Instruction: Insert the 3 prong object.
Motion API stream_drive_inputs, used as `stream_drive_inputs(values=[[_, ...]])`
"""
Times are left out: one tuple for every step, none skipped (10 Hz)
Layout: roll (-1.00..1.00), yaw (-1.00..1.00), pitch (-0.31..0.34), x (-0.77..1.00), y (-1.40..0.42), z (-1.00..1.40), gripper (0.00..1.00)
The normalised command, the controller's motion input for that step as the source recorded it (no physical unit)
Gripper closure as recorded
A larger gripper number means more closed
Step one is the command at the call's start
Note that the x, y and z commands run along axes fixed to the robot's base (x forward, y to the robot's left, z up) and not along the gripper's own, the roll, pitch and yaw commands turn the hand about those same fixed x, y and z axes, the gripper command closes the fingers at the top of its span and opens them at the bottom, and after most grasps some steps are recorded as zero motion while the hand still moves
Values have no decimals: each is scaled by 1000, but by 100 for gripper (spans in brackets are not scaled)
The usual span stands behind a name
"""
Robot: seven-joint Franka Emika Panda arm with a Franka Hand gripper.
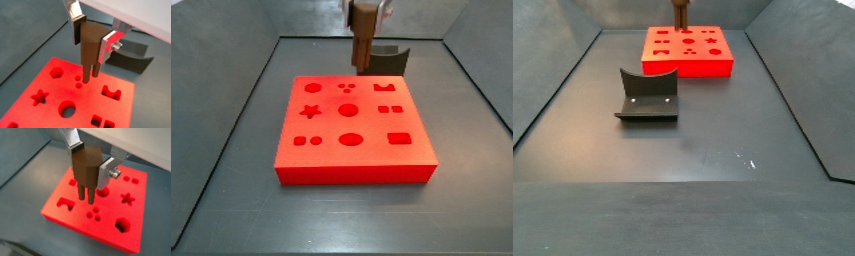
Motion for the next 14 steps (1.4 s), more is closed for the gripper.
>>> stream_drive_inputs(values=[[0, 160, -19, -183, 171, -306, 100], [0, 0, -59, -211, 71, -277, 100], [60, 0, -107, -209, 51, -329, 100], [101, 0, -147, -134, 0, -334, 100], [60, 0, -177, -54, 0, -317, 100], [10, 63, -213, 0, 0, -266, 100], [36, 94, -206, 0, 11, -134, 100], [89, 103, -140, 0, 14, -57, 100], [106, 140, -106, 0, 0, -77, 100], [114, 203, -76, 0, 0, -100, 100], [114, 249, -66, 0, 0, -114, 100], [124, 231, -44, 46, 0, -140, 100], [147, 189, -11, 200, 0, -154, 100], [179, 134, 0, 360, -6, -209, 100]])
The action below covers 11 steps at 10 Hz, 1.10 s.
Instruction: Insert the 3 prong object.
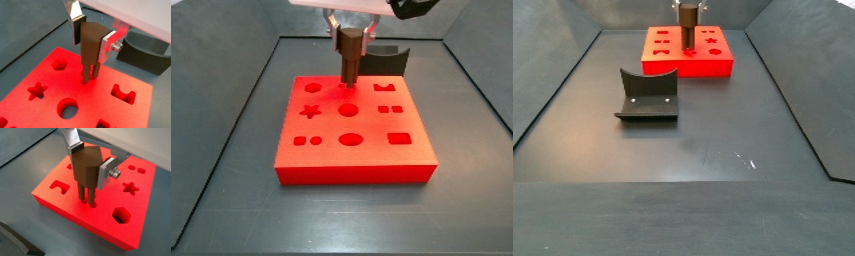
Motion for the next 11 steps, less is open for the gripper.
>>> stream_drive_inputs(values=[[179, 6, 0, 229, -29, -251, 100], [166, 0, 0, 0, 0, -214, 100], [120, -11, 0, -100, 0, -120, 100], [60, -37, -33, -291, 0, 0, 100], [13, -80, -90, -506, 0, 0, 100], [0, -46, -84, -400, 0, 0, 100], [0, 0, -46, -86, -49, -40, 100], [0, 14, -26, 126, -106, -137, 100], [0, 9, -26, 274, -54, -149, 100], [0, 0, -7, 377, 0, -160, 100], [10, 0, 0, 154, 0, -154, 100]])
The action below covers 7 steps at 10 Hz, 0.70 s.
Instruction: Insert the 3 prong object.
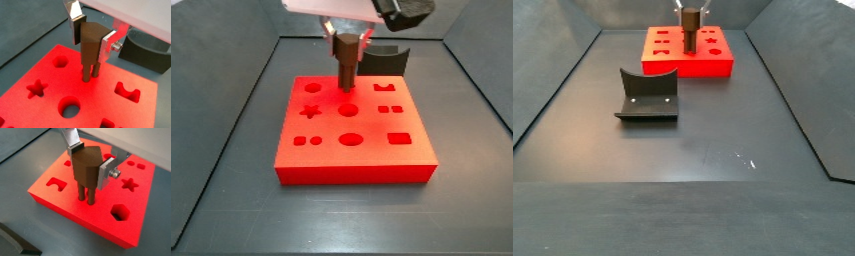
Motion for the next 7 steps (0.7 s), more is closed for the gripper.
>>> stream_drive_inputs(values=[[27, 0, 0, 0, 43, -194, 100], [10, 0, 0, -3, 0, -231, 100], [10, 0, 0, -3, 0, -277, 100], [49, 0, 24, 0, 0, -466, 100], [14, 0, 133, 11, 0, -777, 100], [0, 0, 131, 17, 0, -903, 100], [0, 0, 113, 0, 0, -911, 100]])
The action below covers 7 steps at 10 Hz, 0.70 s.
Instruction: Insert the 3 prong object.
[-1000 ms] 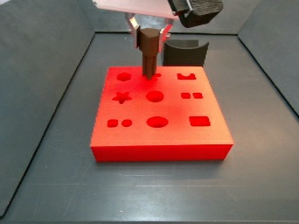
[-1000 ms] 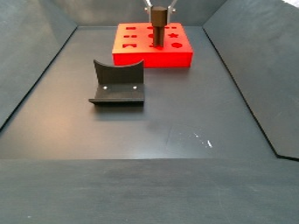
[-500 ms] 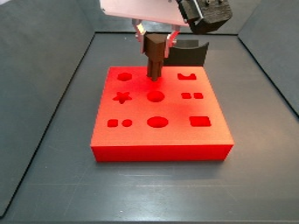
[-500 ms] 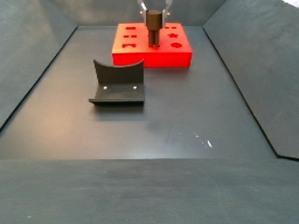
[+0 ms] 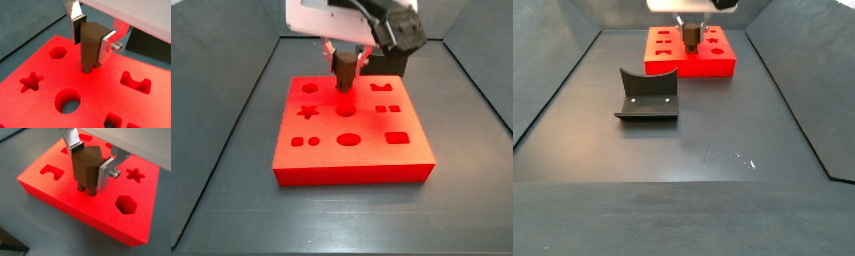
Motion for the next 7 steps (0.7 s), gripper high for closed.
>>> stream_drive_inputs(values=[[0, -14, 100, 9, 0, -817, 100], [0, -29, 76, 17, 0, -651, 100], [0, 0, 0, 0, 0, -17, 100], [1, -66, 0, 63, 0, -606, 100], [113, -106, 0, 0, 0, -1000, 100], [139, -89, 0, 0, 0, -826, 100], [0, 0, 0, 0, 0, 0, 100]])
